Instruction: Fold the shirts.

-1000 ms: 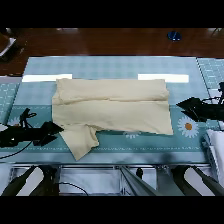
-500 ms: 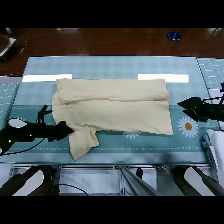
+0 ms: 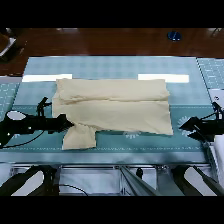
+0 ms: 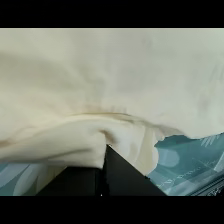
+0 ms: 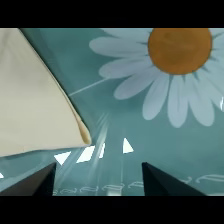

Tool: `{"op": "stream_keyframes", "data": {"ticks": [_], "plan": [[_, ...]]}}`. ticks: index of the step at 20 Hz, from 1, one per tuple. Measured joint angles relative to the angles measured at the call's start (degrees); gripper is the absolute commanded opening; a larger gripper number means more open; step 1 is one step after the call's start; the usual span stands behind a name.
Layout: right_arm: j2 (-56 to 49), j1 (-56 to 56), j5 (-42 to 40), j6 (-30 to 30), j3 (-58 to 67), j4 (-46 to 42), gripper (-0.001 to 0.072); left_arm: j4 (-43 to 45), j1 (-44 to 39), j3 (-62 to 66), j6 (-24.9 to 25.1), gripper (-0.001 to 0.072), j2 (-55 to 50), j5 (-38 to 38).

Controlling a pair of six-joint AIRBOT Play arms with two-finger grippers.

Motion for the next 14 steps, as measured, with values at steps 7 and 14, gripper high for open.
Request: {"op": "stream_keyframes", "data": {"ticks": [7, 14], "plan": [[-7.3, 5.4, -2.0, -1.1, -0.5, 4.8, 0.0619, -0.5, -0.1, 0.4, 0.0, 0.0031, 0.0, -0.2], [-13.3, 7.8, -5.6, -3.9, -0.6, 15.0, 0.0525, -0.5, -0.1, 0.4, 0.0, 0.0031, 0.0, 0.3]]}}
